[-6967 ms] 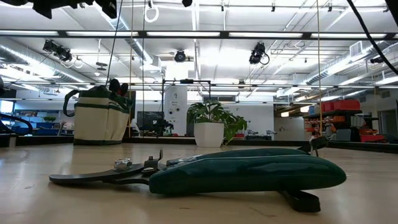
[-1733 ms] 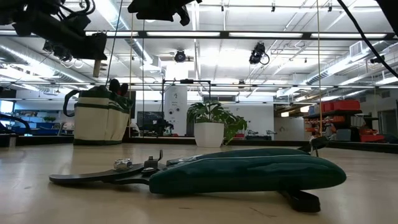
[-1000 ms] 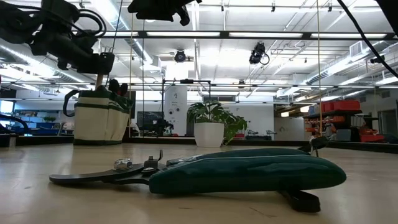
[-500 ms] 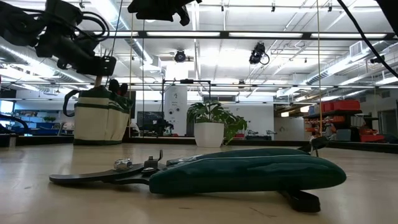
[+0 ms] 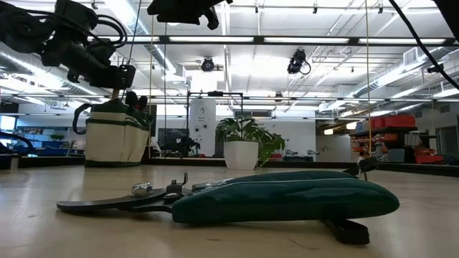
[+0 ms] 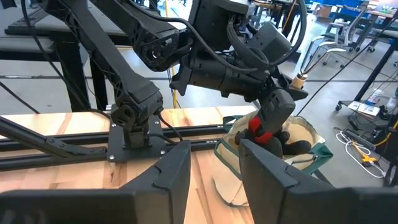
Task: Pick & Place Garden tools in Gardening bag
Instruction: Put the right light brown hand rake into the green gardening bag
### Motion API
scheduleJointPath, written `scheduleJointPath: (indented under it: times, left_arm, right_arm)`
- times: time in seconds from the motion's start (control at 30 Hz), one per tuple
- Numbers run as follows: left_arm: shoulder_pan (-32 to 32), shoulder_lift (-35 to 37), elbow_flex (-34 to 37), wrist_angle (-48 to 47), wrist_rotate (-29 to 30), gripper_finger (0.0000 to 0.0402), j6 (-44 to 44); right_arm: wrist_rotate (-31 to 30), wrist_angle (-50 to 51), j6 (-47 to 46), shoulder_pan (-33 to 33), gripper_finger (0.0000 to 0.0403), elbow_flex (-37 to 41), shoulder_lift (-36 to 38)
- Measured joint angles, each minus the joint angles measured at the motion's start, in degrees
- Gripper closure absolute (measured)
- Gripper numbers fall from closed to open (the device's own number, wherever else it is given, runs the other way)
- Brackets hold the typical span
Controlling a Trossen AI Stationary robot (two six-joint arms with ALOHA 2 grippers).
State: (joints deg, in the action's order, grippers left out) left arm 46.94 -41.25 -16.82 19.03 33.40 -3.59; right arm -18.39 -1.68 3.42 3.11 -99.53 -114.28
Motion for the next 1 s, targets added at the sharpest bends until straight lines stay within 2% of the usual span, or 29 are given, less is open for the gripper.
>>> scheduleJointPath:
  times: [0.2,0.43,0.63,1.0]
  left_arm:
    - [-0.6,0.0,1.7,-0.1,-1.1,0.0328,1.2]
    - [0.4,0.0,6.3,5.5,-1.8,0.0328,1.4]
    - [2.8,0.0,6.3,7.7,-3.6,0.0328,-0.1]
    - [2.7,-0.8,7.0,7.2,-3.0,0.0328,-0.5]
  right_arm:
    - [0.0,0.0,-0.1,0.0,0.0268,0.0,0.0]
    - [0.0,0.0,-0.1,0.2,0.0268,0.0,0.0]
    - [0.0,0.0,0.1,0.4,0.0268,0.0,0.0]
    - [0.0,-0.9,0.1,0.4,0.0268,0.0,0.0]
